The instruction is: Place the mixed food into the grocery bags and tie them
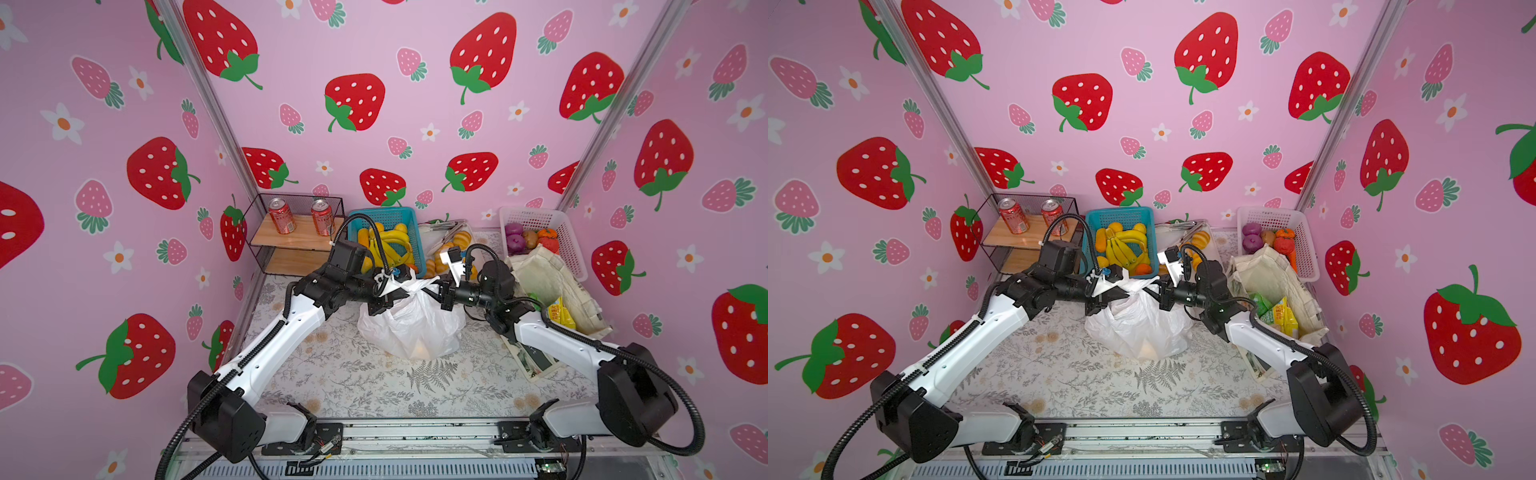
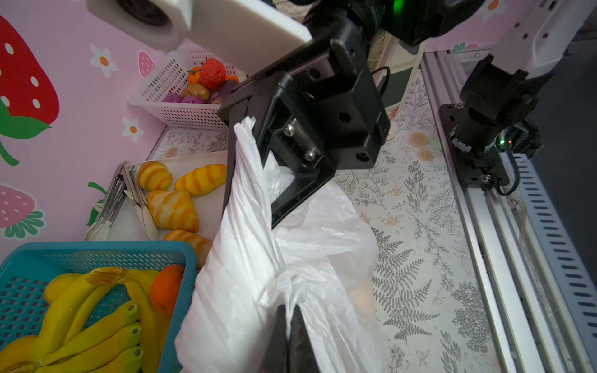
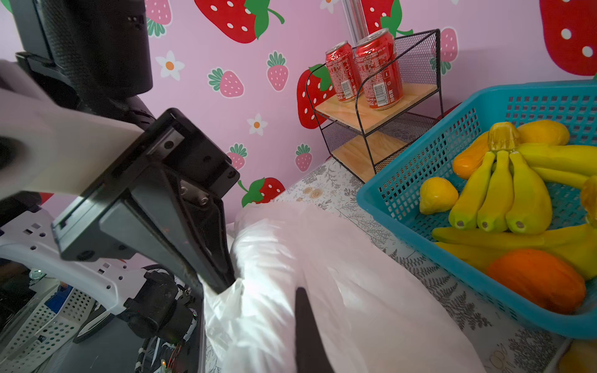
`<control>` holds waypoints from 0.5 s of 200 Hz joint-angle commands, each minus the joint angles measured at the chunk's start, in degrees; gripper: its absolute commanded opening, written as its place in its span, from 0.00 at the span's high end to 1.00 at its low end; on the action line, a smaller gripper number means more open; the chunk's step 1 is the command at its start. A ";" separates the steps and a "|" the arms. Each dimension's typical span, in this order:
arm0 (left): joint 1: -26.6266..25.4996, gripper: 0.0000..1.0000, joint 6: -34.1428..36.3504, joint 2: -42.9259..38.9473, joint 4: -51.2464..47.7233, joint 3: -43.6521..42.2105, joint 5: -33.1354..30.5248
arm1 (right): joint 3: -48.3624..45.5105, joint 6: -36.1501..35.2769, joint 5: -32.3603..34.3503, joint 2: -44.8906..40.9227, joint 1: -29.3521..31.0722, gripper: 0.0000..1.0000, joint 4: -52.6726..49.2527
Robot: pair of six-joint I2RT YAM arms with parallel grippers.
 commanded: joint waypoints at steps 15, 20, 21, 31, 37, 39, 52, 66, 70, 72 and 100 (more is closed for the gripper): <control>-1.40 0.97 4.20 3.72 -2.54 0.26 -6.32 | -1.08 0.52 -0.84 0.19 -1.16 0.97 7.24; -1.50 0.97 4.18 4.07 -2.42 0.47 -6.38 | -1.18 -0.03 -0.85 0.10 -1.17 0.97 7.24; -1.51 0.97 4.15 4.14 -2.40 0.50 -6.33 | -1.18 -0.14 -0.89 0.08 -1.16 0.97 7.20; -1.59 0.97 4.19 4.45 -2.05 0.69 -6.26 | -1.44 -1.42 -1.12 0.08 -1.21 0.97 6.94; -1.60 0.97 4.16 4.46 -1.65 0.61 -6.27 | -1.58 -2.39 -1.21 -0.02 -1.24 0.96 6.64; -1.63 0.97 4.19 4.42 -1.55 0.61 -6.23 | -1.61 -2.73 -1.24 -0.02 -1.22 0.96 6.56; -1.70 0.97 4.14 4.30 -0.79 0.58 -6.10 | -1.88 -4.99 -1.26 -0.02 -1.25 0.94 5.79; -1.66 0.97 4.09 4.13 -0.36 0.61 -6.00 | -2.06 -7.46 -1.19 -0.18 -1.29 0.92 4.50; -1.65 0.97 4.17 4.11 -0.36 0.69 -5.97 | -2.07 -8.10 -1.15 -0.32 -1.33 0.92 4.16; -1.68 0.97 4.13 4.07 -0.42 0.74 -6.00 | -2.07 -8.37 -1.08 -0.36 -1.33 0.91 4.03; -1.68 0.97 4.39 4.02 -0.57 1.05 -6.18 | -2.08 -11.08 -1.61 -0.97 -1.36 0.87 2.90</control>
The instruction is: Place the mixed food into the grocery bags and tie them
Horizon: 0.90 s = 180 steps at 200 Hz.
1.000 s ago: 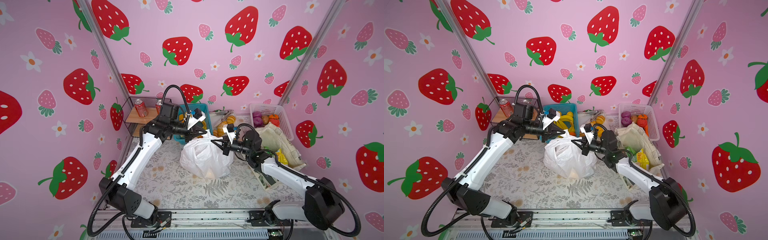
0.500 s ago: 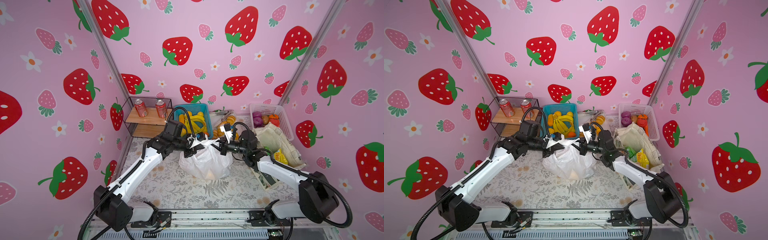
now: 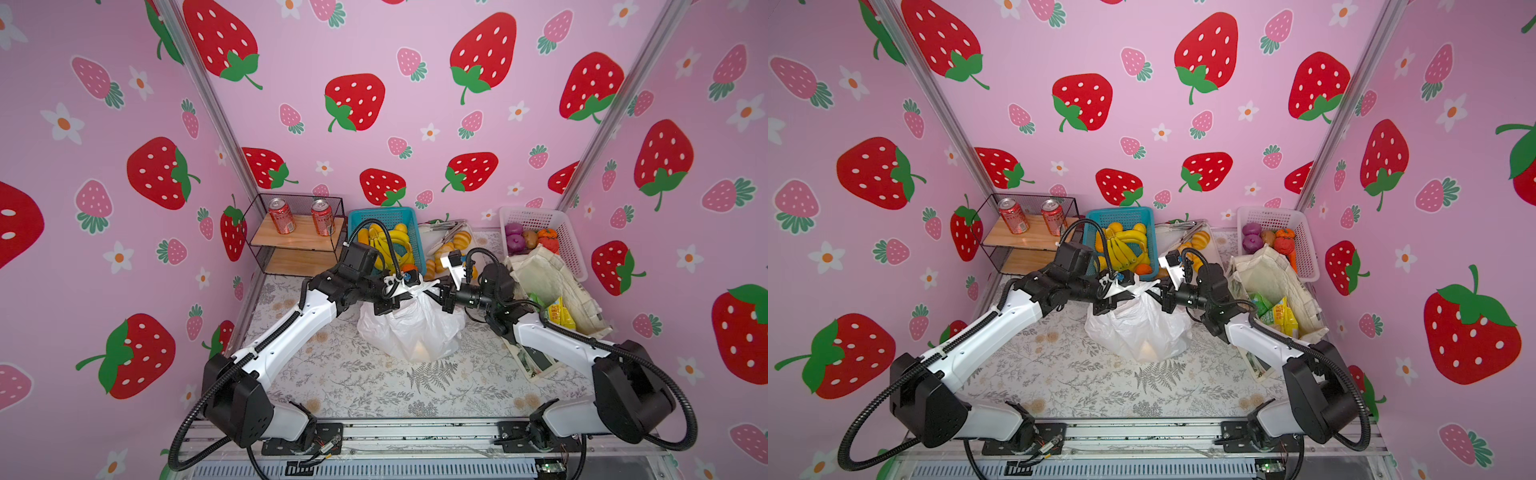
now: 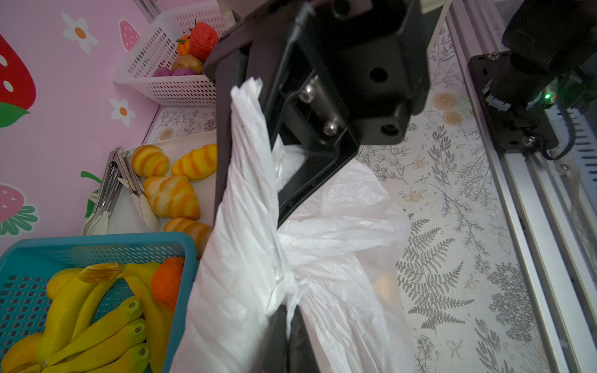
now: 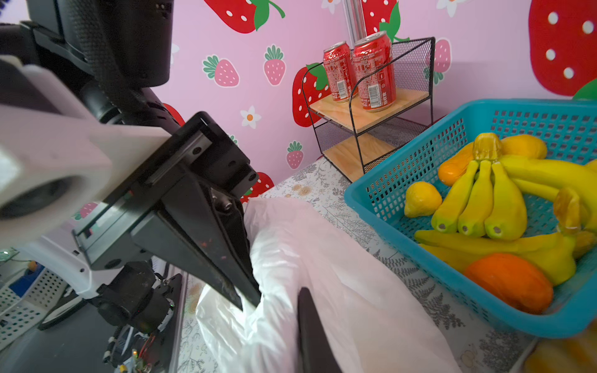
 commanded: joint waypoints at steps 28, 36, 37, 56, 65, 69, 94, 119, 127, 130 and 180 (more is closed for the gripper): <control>0.12 0.98 1.08 -0.17 -1.75 1.29 -1.00 | 0.05 -6.50 -1.53 -2.17 -0.50 0.81 -0.34; 0.13 0.98 0.82 -0.30 -1.50 1.33 -0.75 | -0.03 -7.39 -1.47 -2.34 -0.46 0.80 -0.95; 0.12 0.98 0.79 -0.37 -1.43 1.31 -0.69 | 0.01 -7.50 -1.47 -2.36 -0.46 0.79 -1.03; 0.15 0.98 0.53 -0.44 -1.26 1.38 -0.43 | -0.12 -9.42 -1.47 -2.76 -0.46 0.76 -2.20; 0.12 0.98 0.49 -0.53 -1.21 1.53 -0.37 | -0.20 -10.29 -1.43 -2.83 -0.53 0.74 -2.85; 0.12 0.98 0.50 -0.52 -1.24 1.51 -0.32 | -0.21 -10.64 -1.26 -2.95 -0.47 0.74 -3.10; 0.16 0.98 0.44 -0.79 -1.43 1.68 -0.44 | -0.38 -12.80 -0.99 -3.27 -0.46 0.69 -4.76; 0.21 0.98 0.67 -1.06 -1.83 1.56 -0.62 | -0.38 -14.81 -1.06 -3.73 -0.51 0.63 -6.49; 0.19 0.98 0.70 -1.05 -2.01 1.49 -0.61 | -0.30 -15.36 -1.13 -3.87 -0.52 0.61 -6.81; 0.16 0.98 0.73 -1.05 -2.04 1.55 -0.63 | -0.30 -15.49 -1.13 -3.90 -0.47 0.60 -7.07; 0.12 0.98 0.97 -1.04 -2.31 1.89 -0.54 | 0.13 -16.59 -2.76 -3.80 -0.46 0.51 -7.56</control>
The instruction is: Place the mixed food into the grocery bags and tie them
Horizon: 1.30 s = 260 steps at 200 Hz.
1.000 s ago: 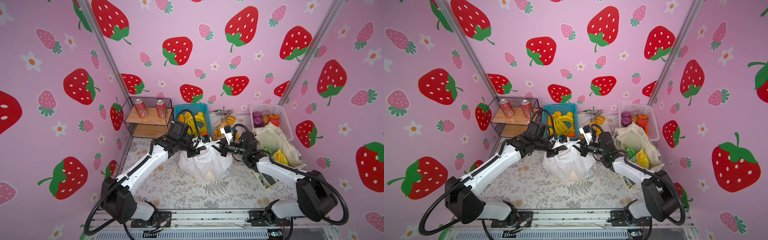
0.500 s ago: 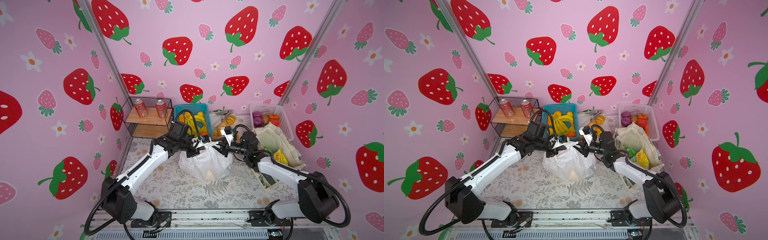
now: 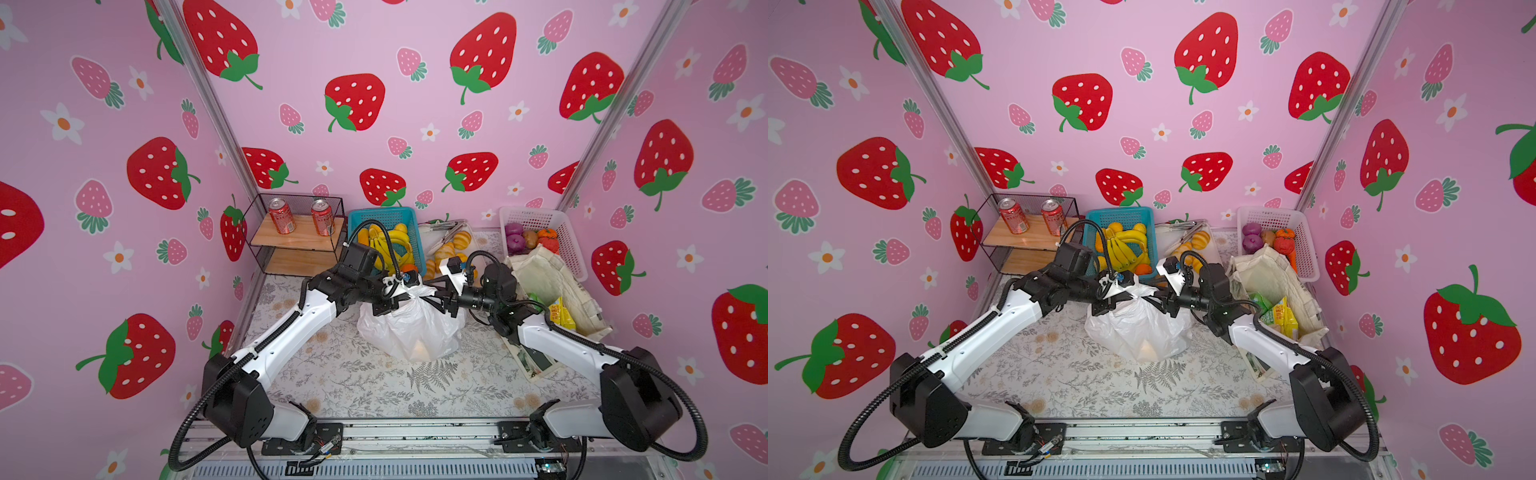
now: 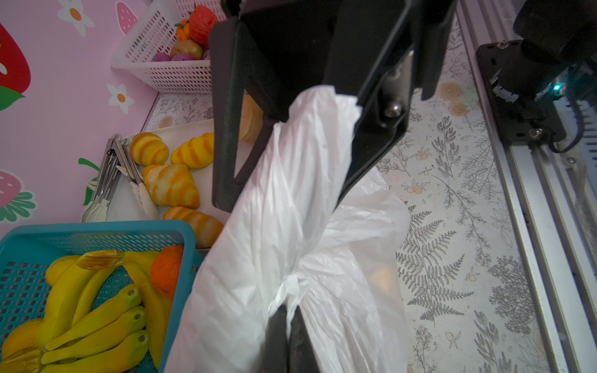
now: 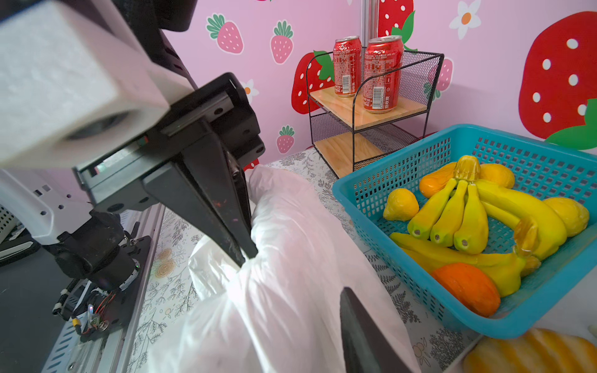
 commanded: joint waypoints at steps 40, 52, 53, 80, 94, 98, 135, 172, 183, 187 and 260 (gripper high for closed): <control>0.12 0.98 1.53 -0.88 -1.71 1.90 -0.02 | 0.67 -0.55 -3.44 -0.46 -0.09 0.49 2.04; 0.14 0.98 1.54 -0.81 -1.75 1.98 -0.11 | 0.93 -0.28 -3.39 -0.19 0.00 0.49 2.45; 0.12 0.98 1.53 -0.80 -1.73 1.99 -0.11 | 0.99 -0.27 -3.31 -0.18 -0.05 0.49 2.50; 0.20 0.98 1.72 -0.79 -1.80 2.00 0.01 | 2.32 0.52 -2.57 1.09 0.25 0.49 2.97; 0.17 0.98 1.88 -0.71 -1.82 1.91 -0.16 | 3.21 0.88 -2.07 2.06 0.59 0.49 3.17; 0.16 0.98 1.89 -0.70 -1.92 1.86 -0.26 | 3.43 1.00 -1.85 2.40 0.61 0.49 3.25; 0.10 0.98 2.46 -0.69 -2.55 1.97 -1.02 | 4.95 2.64 -0.25 4.48 1.41 0.55 4.67; 0.10 0.97 3.20 -0.78 -3.70 2.04 -3.91 | 4.37 2.25 2.11 4.31 1.75 0.85 4.73; -0.03 0.96 3.74 -0.83 -4.91 2.19 -5.88 | 3.75 2.11 3.16 3.57 1.84 0.94 5.07; -0.18 0.93 4.01 -0.71 -5.57 2.41 -6.55 | 3.50 2.18 3.52 3.26 1.84 0.96 5.35; -2.19 0.49 1.74 -8.38 -10.10 2.63 -2.33 | -0.75 2.16 7.23 -0.64 2.28 1.00 10.06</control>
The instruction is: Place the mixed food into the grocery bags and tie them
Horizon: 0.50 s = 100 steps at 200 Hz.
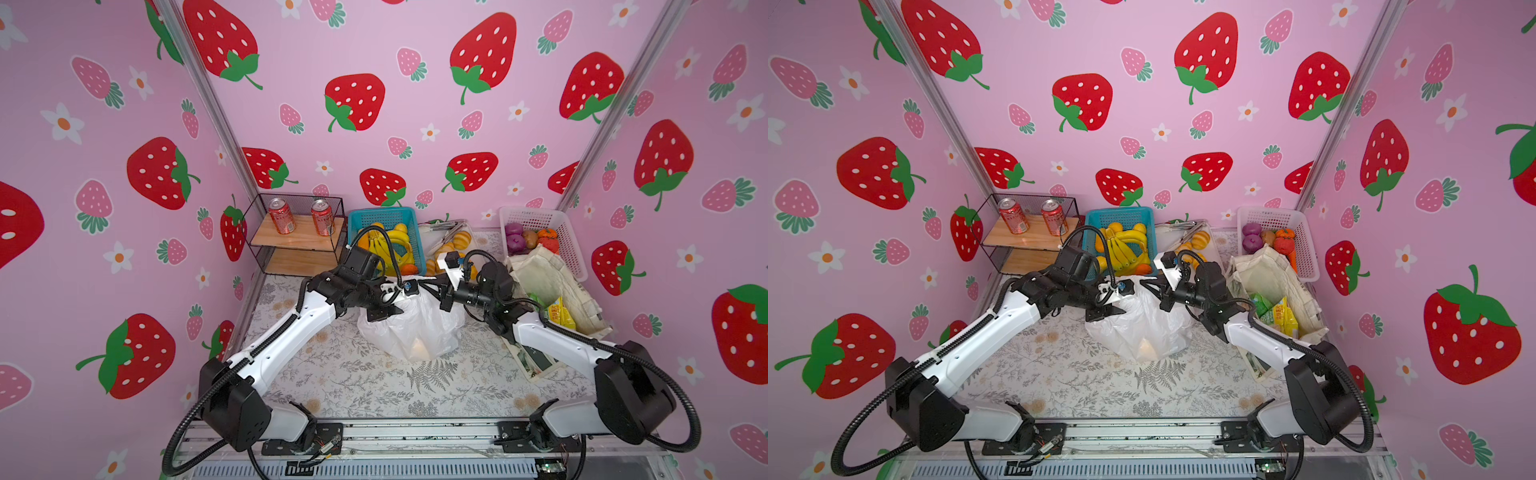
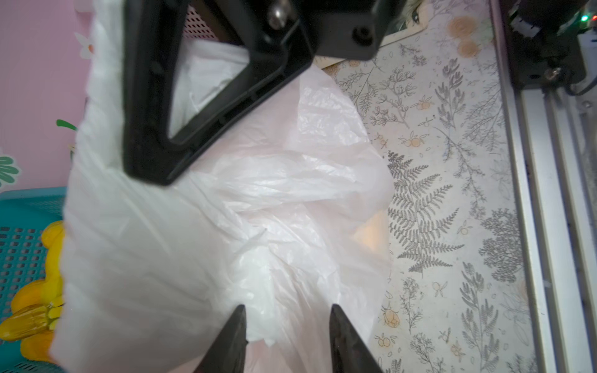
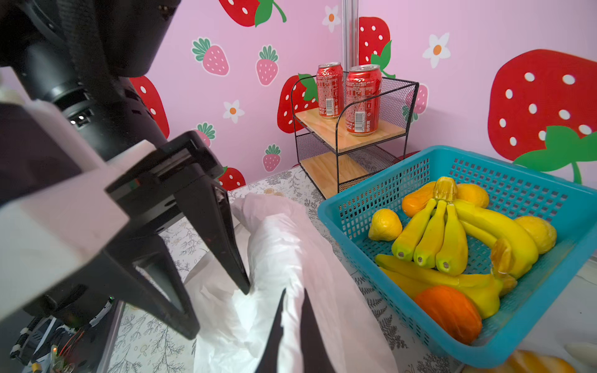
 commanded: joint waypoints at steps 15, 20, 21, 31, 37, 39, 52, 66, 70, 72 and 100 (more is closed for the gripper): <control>-0.25 0.43 -3.51 -8.86 4.65 -1.24 5.30 | -2.06 -0.53 1.41 -2.67 0.43 1.00 4.16; -0.24 0.41 -4.64 -9.78 6.93 -2.09 5.15 | -2.22 -0.49 1.26 -2.82 0.43 1.00 4.30; -0.24 0.41 -4.95 -9.92 7.38 -2.33 5.01 | -2.24 -0.51 1.21 -2.89 0.43 1.00 4.32; -0.13 0.36 -7.59 -11.19 12.19 -3.99 3.76 | -2.41 -0.53 1.07 -2.97 0.51 1.00 4.56; -0.07 0.33 -9.33 -11.43 14.74 -4.71 2.55 | -2.56 -0.49 0.98 -3.15 0.54 1.00 4.82; -0.07 0.32 -9.84 -11.39 15.47 -4.86 2.05 | -2.59 -0.52 0.96 -3.21 0.59 1.00 4.84; 0.02 0.30 -11.52 -9.97 16.87 -4.33 -1.00 | -2.94 -0.53 0.94 -3.44 0.68 1.00 5.32; 0.11 0.28 -12.13 -6.95 14.95 -1.73 -3.90 | -3.25 -0.51 0.76 -3.82 0.78 1.00 5.74; 0.15 0.28 -12.32 -5.96 14.13 -0.90 -4.04 | -3.30 -0.49 0.73 -3.91 0.80 1.00 5.75; 0.16 0.28 -12.41 -5.47 13.78 -0.48 -4.13 | -3.30 -0.52 0.78 -3.91 0.85 1.00 5.77; 0.65 0.28 -13.13 -0.38 10.09 3.54 -1.84 | -3.82 -0.62 0.67 -4.42 0.95 1.00 6.40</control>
